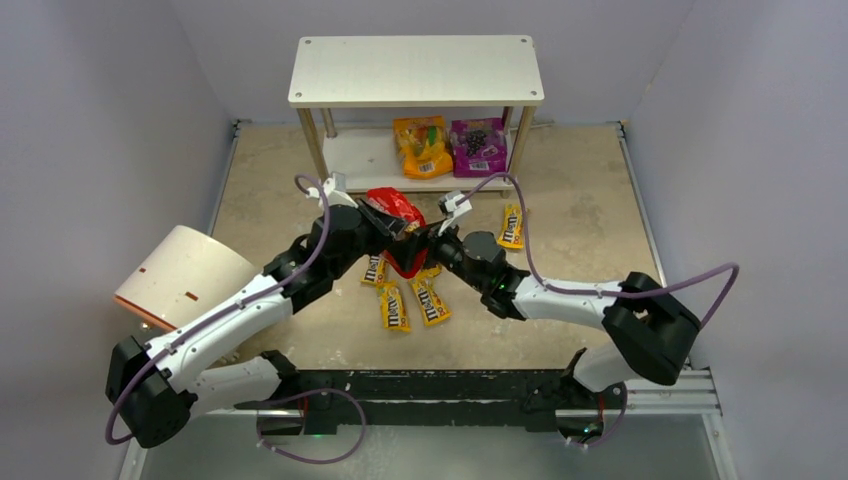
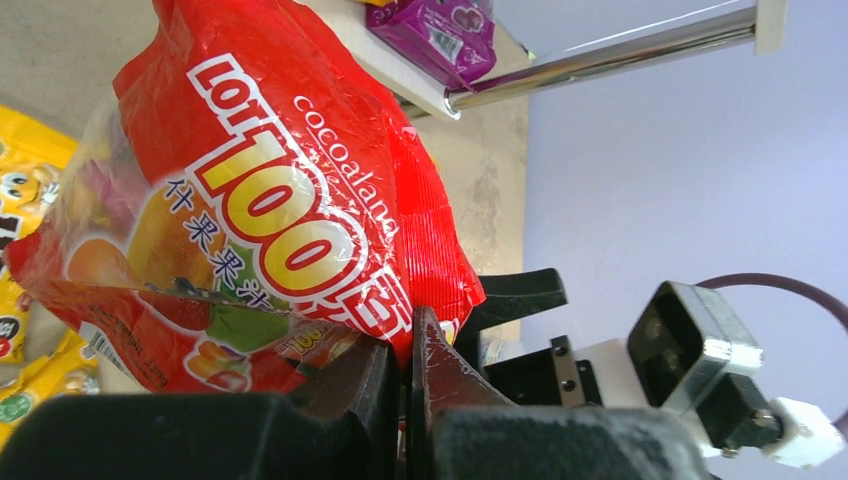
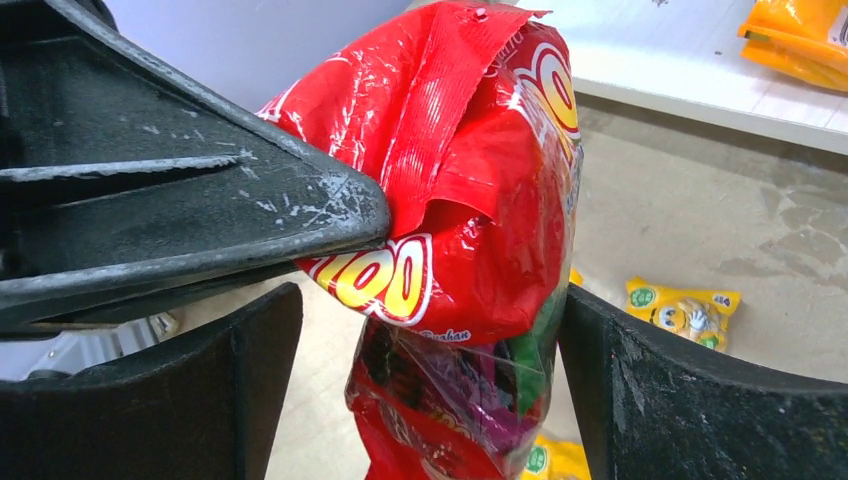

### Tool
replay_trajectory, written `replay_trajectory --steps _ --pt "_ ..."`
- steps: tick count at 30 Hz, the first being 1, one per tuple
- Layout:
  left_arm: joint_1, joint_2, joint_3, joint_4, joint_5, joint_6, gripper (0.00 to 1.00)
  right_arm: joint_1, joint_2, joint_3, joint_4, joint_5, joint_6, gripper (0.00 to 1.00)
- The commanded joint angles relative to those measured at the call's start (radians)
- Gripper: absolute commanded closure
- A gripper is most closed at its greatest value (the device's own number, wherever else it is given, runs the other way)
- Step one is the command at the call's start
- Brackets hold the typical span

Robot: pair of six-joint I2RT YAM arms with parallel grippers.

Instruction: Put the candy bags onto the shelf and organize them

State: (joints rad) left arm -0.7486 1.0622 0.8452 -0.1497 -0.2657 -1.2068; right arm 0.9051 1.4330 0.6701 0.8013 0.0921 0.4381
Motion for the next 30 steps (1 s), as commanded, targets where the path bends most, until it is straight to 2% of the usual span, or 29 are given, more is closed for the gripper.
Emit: replay_trajectory --steps 1,3,5,8,9,10,12,13,14,16,20,23,28,30 --pt "-0.006 -0.004 0.057 0.184 0.010 -0.041 1.00 0.006 0.053 0.014 0.183 0.077 0.045 0.05" --pt "-0.006 -0.001 0.062 0.172 0.019 -0.045 1.00 0.005 0.065 0.025 0.193 0.152 0.082 0.06" --pt "-0.006 -0.001 0.061 0.179 0.032 -0.043 1.00 0.006 0.075 0.047 0.148 0.209 0.114 0.16" --pt "-0.006 -0.002 0.069 0.178 0.042 -0.017 1.00 0.005 0.071 0.033 0.158 0.253 0.138 0.52" --pt "-0.006 -0.003 0.074 0.177 0.046 -0.004 0.95 0.006 0.065 0.015 0.179 0.254 0.151 0.61" --pt "-0.007 -0.004 0.078 0.176 0.051 0.011 0.84 0.005 0.055 -0.002 0.196 0.253 0.162 0.68" --pt "-0.006 -0.006 0.086 0.175 0.056 0.068 0.44 0.005 0.028 -0.024 0.201 0.263 0.180 0.75" --pt "-0.006 -0.008 0.094 0.160 0.058 0.099 0.29 0.005 0.002 -0.027 0.189 0.271 0.180 0.76" --pt "-0.006 -0.009 0.104 0.135 0.055 0.125 0.22 0.005 -0.016 -0.028 0.158 0.282 0.186 0.77" --pt "-0.006 -0.016 0.117 0.083 0.053 0.178 0.17 -0.003 -0.056 -0.016 0.077 0.314 0.211 0.77" --pt "-0.007 -0.076 0.077 0.032 0.020 0.224 0.13 -0.066 -0.135 -0.011 -0.055 0.303 0.357 0.77" --pt "-0.006 -0.147 -0.036 0.060 -0.022 0.191 0.11 -0.128 -0.197 -0.039 -0.086 0.284 0.459 0.78" --pt "-0.005 -0.232 -0.203 0.232 0.016 0.110 0.08 -0.163 -0.323 -0.065 -0.070 0.299 0.512 0.78" --pt "-0.005 -0.249 -0.295 0.403 0.083 0.071 0.07 -0.163 -0.376 -0.076 -0.049 0.318 0.550 0.78"
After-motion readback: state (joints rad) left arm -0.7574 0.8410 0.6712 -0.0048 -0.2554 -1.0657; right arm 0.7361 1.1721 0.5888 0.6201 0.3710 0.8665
